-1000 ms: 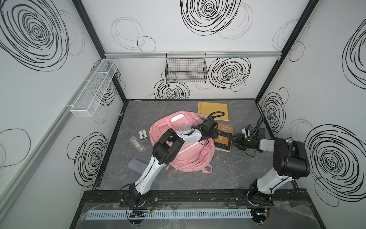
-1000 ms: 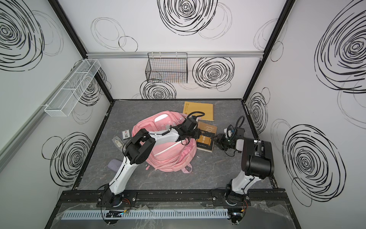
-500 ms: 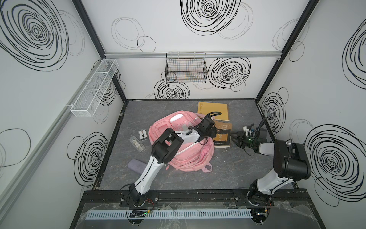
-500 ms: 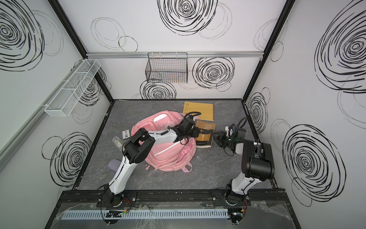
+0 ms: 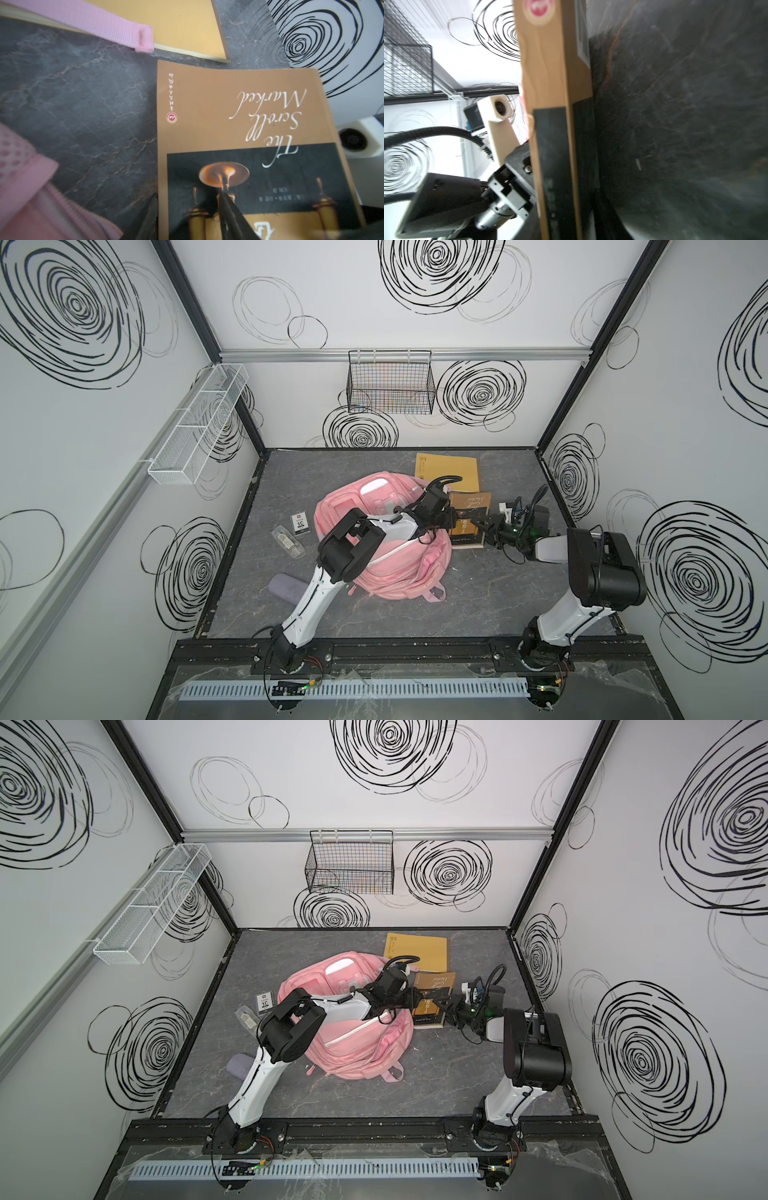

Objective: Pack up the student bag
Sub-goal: 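Lift the brown book upright with the right gripper while the left holds the backpack, then carry the brown book toward the backpack opening with the right gripper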

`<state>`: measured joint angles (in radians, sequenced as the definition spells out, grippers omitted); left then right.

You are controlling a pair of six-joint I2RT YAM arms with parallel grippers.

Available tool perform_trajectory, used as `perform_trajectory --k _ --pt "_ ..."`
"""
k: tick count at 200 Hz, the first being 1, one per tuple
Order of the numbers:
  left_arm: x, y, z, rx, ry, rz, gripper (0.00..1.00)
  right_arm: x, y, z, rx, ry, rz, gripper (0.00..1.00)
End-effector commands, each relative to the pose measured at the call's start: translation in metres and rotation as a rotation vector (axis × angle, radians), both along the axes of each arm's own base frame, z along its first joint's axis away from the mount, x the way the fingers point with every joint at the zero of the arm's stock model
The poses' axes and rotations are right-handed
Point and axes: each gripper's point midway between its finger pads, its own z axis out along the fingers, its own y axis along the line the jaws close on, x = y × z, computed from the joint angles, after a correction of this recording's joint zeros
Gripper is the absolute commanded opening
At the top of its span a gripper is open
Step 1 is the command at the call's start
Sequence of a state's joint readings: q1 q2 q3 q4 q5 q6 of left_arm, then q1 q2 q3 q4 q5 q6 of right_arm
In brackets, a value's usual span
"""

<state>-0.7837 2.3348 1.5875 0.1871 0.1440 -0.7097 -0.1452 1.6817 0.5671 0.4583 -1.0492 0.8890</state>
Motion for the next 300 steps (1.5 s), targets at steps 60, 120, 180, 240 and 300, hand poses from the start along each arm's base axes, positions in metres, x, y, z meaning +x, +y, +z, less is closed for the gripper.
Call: perform_trajectory --k 60,120,180,240,300 --pt "-0.034 -0.016 0.165 -0.138 -0.219 -0.156 0.6 0.008 -0.046 0.064 -0.246 -0.118 -0.085 0.01" --pt "-0.092 0.073 0.236 0.167 -0.458 -0.207 0.7 -0.001 -0.084 0.129 -0.367 -0.213 -0.192 0.0" --pt "-0.18 0.129 0.135 0.268 -0.209 -0.362 0.69 -0.037 -0.049 0.183 -0.38 -0.376 -0.136 0.0" --pt "-0.198 0.126 0.085 0.303 -0.09 -0.405 0.63 -0.063 -0.015 0.173 -0.356 -0.379 -0.073 0.01" --pt "-0.191 0.113 0.061 0.344 -0.057 -0.421 0.53 -0.065 -0.01 0.169 -0.346 -0.379 -0.057 0.02"
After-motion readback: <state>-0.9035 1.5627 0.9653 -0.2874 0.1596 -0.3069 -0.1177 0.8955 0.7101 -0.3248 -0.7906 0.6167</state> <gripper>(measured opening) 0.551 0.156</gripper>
